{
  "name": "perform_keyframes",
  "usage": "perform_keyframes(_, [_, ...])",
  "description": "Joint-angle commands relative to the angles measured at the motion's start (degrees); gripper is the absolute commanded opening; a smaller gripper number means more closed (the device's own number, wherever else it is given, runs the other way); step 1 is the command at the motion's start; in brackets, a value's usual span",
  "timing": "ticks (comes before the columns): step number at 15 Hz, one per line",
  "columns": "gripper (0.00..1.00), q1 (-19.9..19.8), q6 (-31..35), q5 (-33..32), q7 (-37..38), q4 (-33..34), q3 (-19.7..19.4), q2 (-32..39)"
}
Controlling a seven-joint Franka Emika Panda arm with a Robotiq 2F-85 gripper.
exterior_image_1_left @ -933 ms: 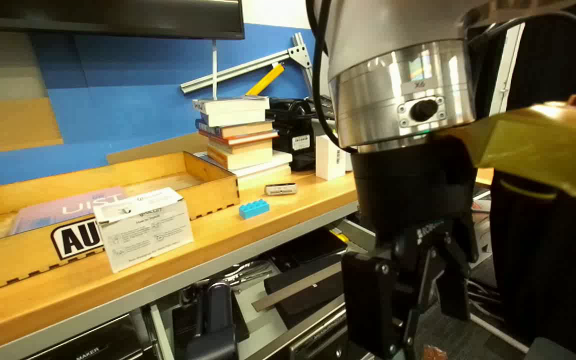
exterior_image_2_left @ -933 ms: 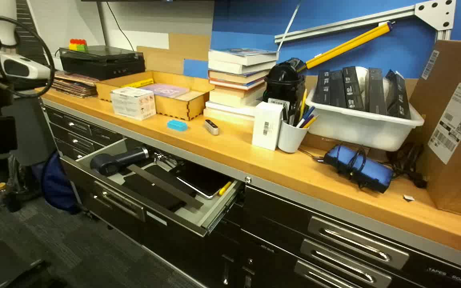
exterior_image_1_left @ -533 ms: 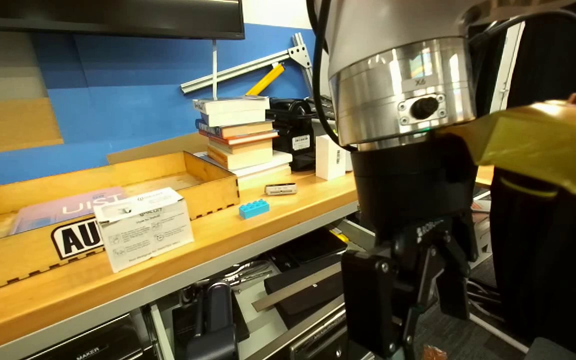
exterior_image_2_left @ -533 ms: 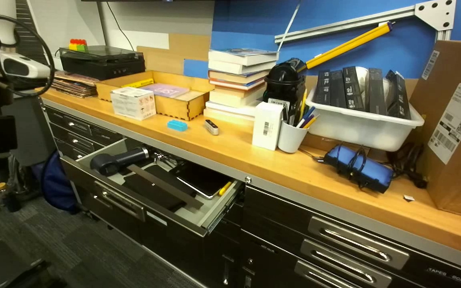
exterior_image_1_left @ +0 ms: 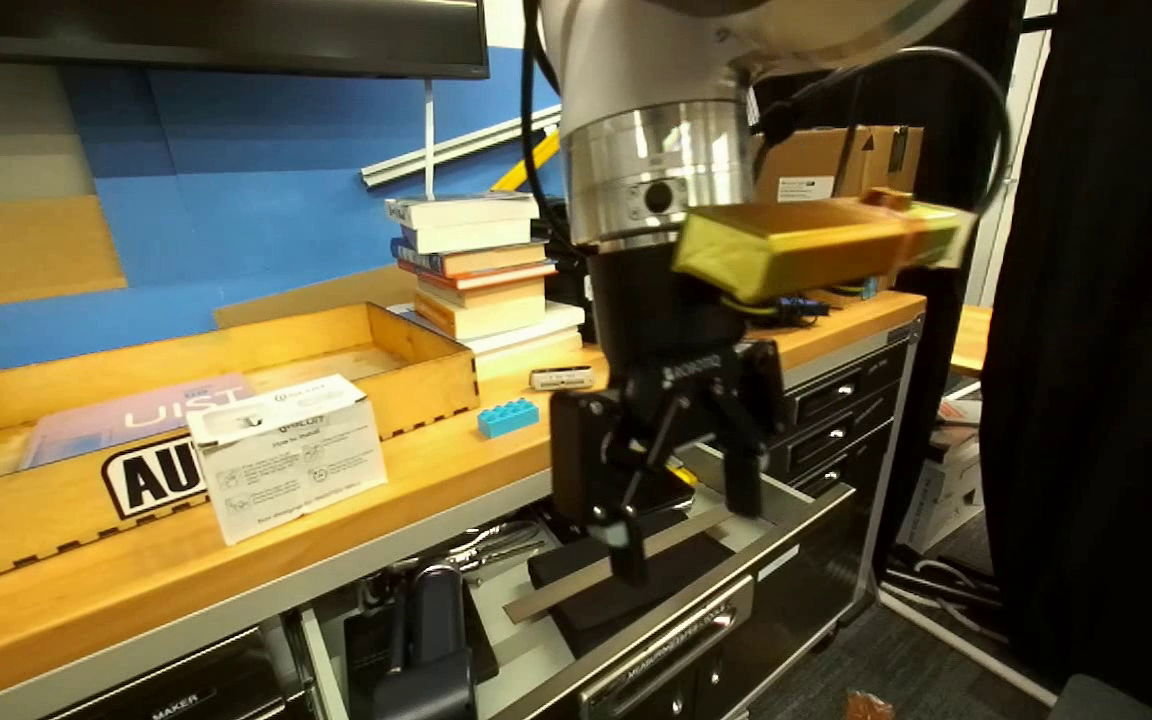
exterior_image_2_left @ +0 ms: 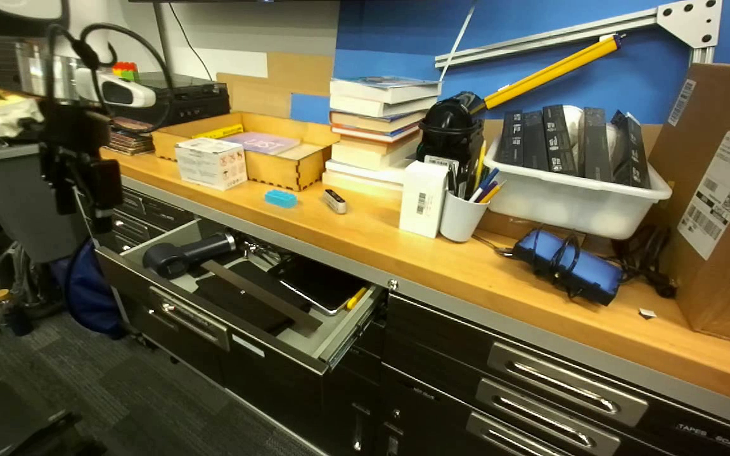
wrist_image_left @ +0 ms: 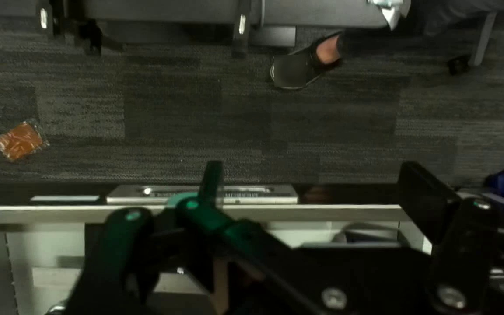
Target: Place the blue block inside the open drawer then close the drawer
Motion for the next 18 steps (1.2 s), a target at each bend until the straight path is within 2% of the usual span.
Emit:
perform_keyframes(1, [1.00,-1.66,3.15,-2.15,0.58,12.77,-1.25,13.44])
perform_keyframes(5, [1.00,-1.83,5.27,-2.78,0.87,25.91,-3.09,26.11])
perform_keyframes(7, [1.00,-1.46,2.31,-4.58,-1.04,32.38,-3.99,31.72])
perform_keyframes(11, [1.00,0.19,-0.29,-12.35,1.21,44.88,-5.65,41.45])
perform_keyframes(15, [1.00,2.41,0.73,-18.20,4.39,56.92,-8.33,49.62])
perform_keyframes(18, [1.00,3.90,1.58,-20.69,6.64,61.94,-10.39,53.35])
